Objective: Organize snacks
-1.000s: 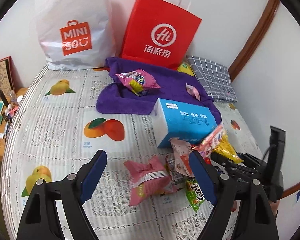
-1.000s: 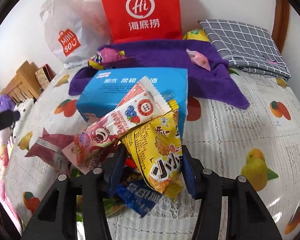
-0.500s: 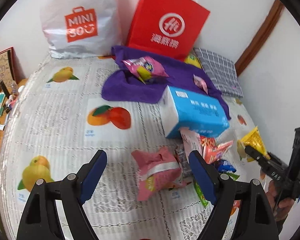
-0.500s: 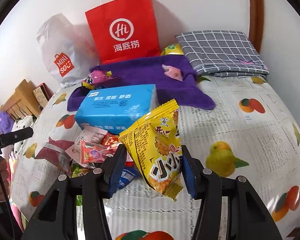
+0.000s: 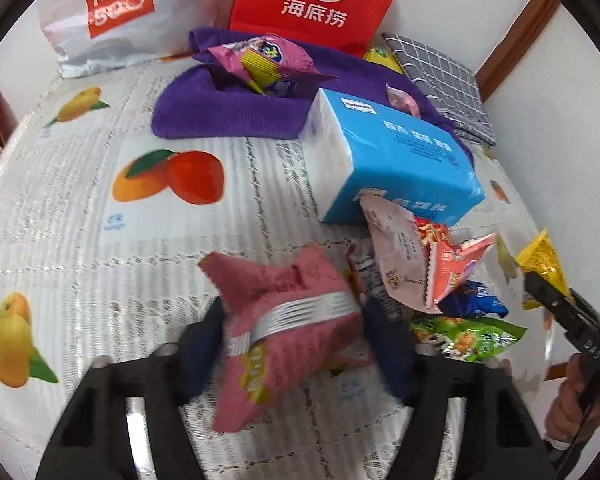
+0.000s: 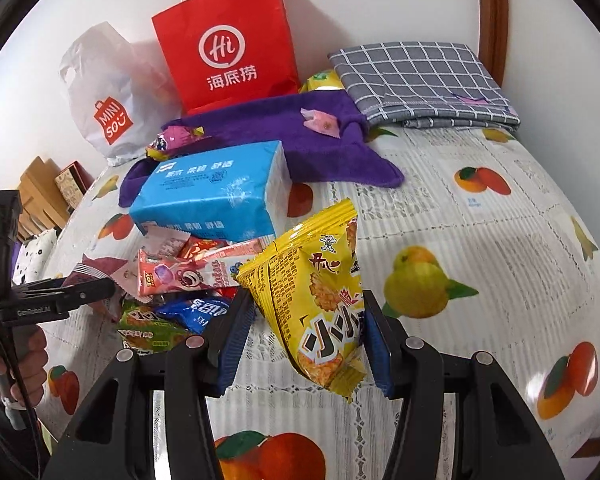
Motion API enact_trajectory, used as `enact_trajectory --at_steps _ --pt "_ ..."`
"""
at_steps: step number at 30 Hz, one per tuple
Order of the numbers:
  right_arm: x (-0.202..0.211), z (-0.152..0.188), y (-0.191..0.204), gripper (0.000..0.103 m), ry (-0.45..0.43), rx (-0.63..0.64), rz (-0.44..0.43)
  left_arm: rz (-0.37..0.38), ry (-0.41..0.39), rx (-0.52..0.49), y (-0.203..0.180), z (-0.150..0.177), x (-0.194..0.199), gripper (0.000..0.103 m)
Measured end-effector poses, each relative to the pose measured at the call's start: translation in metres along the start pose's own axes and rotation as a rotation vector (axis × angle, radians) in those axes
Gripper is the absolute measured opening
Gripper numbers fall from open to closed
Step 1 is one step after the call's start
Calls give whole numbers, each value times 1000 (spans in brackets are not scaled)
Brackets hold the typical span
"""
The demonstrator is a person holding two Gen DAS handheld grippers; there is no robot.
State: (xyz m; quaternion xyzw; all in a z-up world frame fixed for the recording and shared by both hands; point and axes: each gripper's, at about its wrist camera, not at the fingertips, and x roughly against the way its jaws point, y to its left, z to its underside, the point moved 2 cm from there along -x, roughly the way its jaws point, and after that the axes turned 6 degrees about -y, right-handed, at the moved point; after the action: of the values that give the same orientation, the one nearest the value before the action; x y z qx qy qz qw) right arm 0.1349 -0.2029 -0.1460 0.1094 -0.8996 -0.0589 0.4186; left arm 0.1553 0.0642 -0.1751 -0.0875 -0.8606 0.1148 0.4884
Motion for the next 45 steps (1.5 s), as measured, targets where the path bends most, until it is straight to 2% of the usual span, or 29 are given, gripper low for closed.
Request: enact_trajectory --at_steps 2,7,11,24,34,45 --pt "-1 0 0 53 2 -7 1 4 -11 -11 0 0 2 55" --pt "-2 -1 1 53 2 -8 -2 14 -39 -3 3 -3 16 52" --pt "1 -3 5 53 -6 -3 -10 -9 -73 -2 6 -7 29 51" --pt "23 -11 12 53 -46 16 -26 26 -175 9 -4 -22 74 51" --pt "39 -31 9 53 -90 23 -30 46 -217 2 -19 -38 87 51" --pt "36 -58 22 53 -112 55 -73 56 -233 -2 -31 -60 87 51"
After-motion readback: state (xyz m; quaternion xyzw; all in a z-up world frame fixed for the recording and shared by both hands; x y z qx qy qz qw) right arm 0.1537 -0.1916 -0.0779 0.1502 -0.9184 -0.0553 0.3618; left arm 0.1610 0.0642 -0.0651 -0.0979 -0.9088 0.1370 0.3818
